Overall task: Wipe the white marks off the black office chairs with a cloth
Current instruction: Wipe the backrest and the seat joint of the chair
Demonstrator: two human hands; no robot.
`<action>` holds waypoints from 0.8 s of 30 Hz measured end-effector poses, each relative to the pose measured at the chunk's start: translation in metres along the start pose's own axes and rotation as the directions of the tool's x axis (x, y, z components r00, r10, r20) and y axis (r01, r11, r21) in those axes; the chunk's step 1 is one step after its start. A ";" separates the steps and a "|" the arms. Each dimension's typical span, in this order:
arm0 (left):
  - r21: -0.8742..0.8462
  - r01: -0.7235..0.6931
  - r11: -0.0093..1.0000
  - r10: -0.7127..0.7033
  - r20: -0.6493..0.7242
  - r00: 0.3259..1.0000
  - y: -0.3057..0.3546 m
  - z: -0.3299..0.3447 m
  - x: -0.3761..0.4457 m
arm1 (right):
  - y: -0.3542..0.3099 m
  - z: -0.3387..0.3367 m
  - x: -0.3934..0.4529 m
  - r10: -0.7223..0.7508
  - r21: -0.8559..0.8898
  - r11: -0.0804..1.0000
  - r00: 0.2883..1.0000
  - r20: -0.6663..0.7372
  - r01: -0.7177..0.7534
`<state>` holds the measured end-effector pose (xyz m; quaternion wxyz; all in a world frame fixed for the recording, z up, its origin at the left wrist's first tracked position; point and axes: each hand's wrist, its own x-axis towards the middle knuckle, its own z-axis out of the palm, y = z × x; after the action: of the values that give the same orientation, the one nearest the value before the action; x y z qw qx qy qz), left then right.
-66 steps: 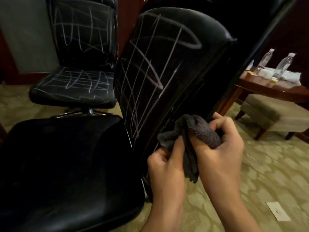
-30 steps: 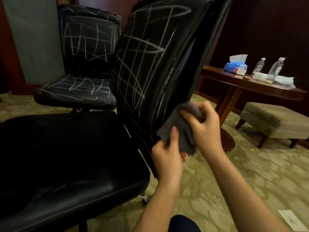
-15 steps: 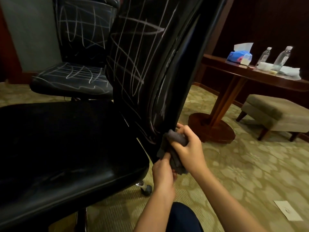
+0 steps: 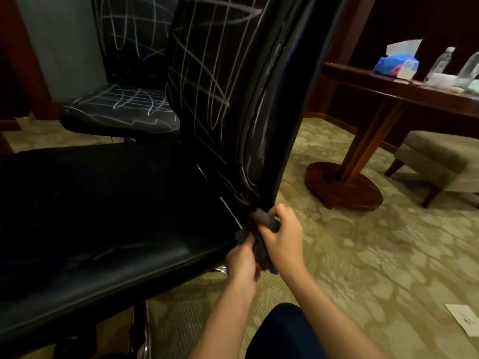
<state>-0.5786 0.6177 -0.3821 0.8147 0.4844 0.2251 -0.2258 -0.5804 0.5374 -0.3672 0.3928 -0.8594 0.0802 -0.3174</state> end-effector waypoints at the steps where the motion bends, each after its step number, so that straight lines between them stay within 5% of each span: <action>1: 0.027 -0.010 1.000 0.010 0.006 1.000 -0.004 -0.003 0.000 | 0.003 0.000 -0.003 0.009 -0.019 1.000 1.000 0.005 -0.009; 6: -0.045 -0.365 0.930 0.368 0.084 0.926 0.018 0.016 0.001 | -0.019 -0.032 0.027 -0.221 -0.269 0.950 0.952 -0.210 0.161; 9: 0.134 -0.530 0.838 0.528 0.047 0.848 0.032 0.023 0.016 | -0.029 -0.038 0.049 -0.290 -0.365 0.912 0.924 -0.250 0.187; 12: 0.338 -0.440 0.832 0.465 0.009 0.886 0.022 0.016 0.034 | -0.004 -0.021 0.035 -0.277 -0.458 0.866 0.955 -0.108 0.199; 16: 0.493 -0.356 0.794 0.401 0.015 0.916 0.001 -0.001 0.035 | 0.029 -0.012 0.004 -0.038 -0.430 0.903 0.998 -0.059 0.009; 21: 0.531 -0.631 0.566 0.677 0.137 0.723 0.043 0.006 0.002 | -0.002 -0.028 0.033 -0.135 -0.221 0.971 0.976 -0.173 0.095; 24: 0.616 -0.638 0.462 0.701 0.187 0.688 0.068 0.005 0.012 | -0.013 -0.022 0.052 -0.097 -0.227 0.972 0.986 -0.133 0.065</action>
<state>-0.5285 0.6404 -0.3400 0.6092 0.7888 -0.0367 0.0730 -0.5544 0.5125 -0.3216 0.2741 -0.8754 0.1080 -0.3831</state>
